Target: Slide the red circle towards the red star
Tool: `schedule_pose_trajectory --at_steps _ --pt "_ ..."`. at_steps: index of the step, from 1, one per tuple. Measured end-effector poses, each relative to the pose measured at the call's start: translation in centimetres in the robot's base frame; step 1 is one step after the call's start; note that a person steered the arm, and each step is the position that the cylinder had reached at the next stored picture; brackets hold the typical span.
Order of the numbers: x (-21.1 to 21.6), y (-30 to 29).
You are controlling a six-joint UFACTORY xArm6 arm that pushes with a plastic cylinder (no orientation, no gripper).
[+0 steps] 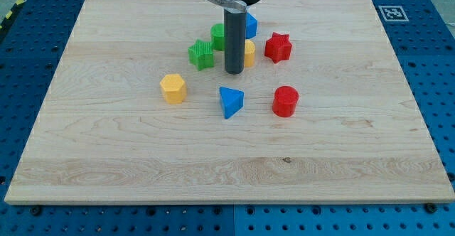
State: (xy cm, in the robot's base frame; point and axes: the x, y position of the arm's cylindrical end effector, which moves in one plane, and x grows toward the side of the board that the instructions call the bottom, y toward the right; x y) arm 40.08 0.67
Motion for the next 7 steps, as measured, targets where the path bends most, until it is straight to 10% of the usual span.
schedule_pose_trajectory --at_steps 7 --pt "8.8 6.4"
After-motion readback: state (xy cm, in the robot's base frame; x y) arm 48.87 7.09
